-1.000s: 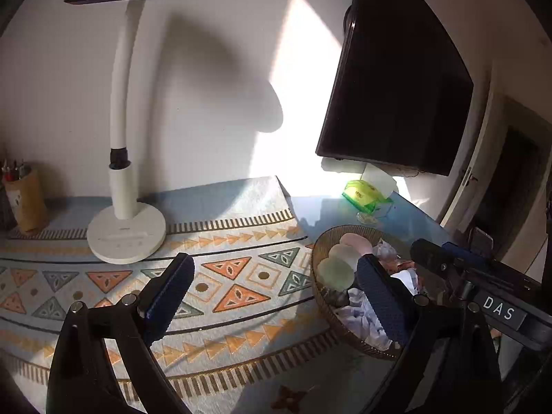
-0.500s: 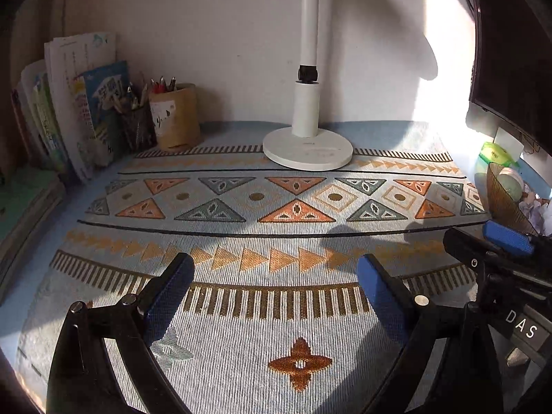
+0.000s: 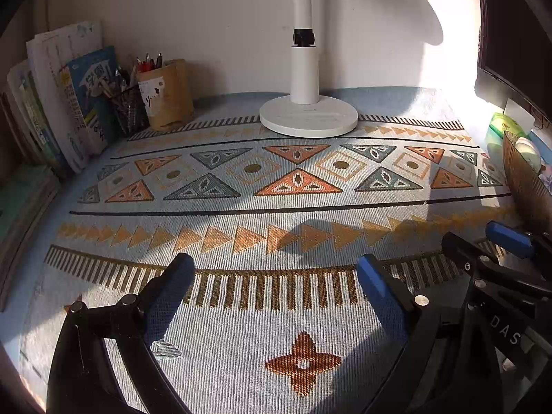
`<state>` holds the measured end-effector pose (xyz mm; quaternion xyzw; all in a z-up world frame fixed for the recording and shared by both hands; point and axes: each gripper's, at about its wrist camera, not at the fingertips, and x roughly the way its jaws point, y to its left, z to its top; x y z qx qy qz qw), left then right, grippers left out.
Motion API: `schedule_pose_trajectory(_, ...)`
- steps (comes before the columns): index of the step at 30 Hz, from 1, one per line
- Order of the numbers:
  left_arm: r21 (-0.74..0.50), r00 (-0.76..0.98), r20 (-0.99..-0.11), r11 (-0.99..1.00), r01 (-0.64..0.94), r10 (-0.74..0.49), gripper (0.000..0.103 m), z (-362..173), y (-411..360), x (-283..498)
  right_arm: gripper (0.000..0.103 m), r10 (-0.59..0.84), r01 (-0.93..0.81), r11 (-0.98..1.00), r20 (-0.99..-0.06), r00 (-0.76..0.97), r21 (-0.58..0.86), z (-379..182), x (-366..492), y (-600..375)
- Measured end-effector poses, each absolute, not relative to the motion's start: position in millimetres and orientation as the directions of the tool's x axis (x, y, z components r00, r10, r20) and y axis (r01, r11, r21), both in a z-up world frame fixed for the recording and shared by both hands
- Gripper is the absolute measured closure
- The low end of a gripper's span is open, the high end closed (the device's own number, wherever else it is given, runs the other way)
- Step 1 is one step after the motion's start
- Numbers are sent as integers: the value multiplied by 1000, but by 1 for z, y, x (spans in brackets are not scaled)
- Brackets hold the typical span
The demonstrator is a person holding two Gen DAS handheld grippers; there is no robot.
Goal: Organize objects
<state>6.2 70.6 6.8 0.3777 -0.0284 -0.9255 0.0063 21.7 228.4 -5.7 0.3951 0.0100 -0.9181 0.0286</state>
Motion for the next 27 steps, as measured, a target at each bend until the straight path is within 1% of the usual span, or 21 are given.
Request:
schedule_pose_trajectory(5, 34, -692, -722, -999, 4, -28, 8, 4, 67, 1, 44, -45, 63, -998, -737, -674, 4, -9, 19, 228)
schedule_pose_trajectory(9, 39, -683, -730, -999, 5, -32, 8, 2, 68, 0, 40, -48, 65, -998, -740, -671, 6, -9, 18, 228)
schedule_pose_trajectory(13, 36, -694, -719, -999, 7, -31, 8, 4, 67, 2, 40, -50, 64, -998, -742, -669, 9, -9, 18, 228)
schedule_pose_trajectory(27, 26, -654, -756, -1000, 9, -26, 8, -3, 65, -5, 38, -49, 63, -998, -759, -649, 11, -12, 15, 228)
